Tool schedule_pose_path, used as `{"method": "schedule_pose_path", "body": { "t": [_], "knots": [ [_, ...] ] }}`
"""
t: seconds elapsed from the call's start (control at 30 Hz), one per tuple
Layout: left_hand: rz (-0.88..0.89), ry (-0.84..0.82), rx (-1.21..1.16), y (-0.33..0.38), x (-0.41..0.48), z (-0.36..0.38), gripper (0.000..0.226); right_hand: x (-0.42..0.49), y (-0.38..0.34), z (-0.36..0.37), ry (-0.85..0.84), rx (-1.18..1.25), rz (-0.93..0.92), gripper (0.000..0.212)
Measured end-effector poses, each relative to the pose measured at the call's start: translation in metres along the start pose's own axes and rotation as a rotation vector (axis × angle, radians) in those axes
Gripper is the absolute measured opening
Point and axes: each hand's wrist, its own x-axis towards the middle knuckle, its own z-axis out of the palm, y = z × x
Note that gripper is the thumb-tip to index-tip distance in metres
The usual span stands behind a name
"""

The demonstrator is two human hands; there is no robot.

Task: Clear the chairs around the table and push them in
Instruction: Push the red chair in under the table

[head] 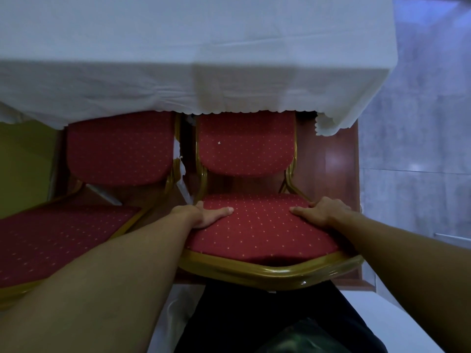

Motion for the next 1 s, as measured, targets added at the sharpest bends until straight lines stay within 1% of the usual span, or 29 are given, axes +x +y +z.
{"method": "schedule_pose_path", "body": {
  "t": [0.37, 0.7, 1.0],
  "knots": [
    [-0.001, -0.003, -0.003, -0.012, 0.000, 0.016, 0.122, -0.010, 0.001, 0.013, -0.001, -0.004, 0.004, 0.097],
    [0.003, 0.003, 0.004, -0.018, 0.004, 0.019, 0.130, -0.011, 0.000, 0.022, 0.022, -0.001, 0.005, 0.102],
    [-0.010, 0.005, 0.002, -0.018, 0.006, 0.020, 0.128, -0.012, 0.000, 0.025, 0.030, 0.033, 0.022, 0.099]
  ]
}}
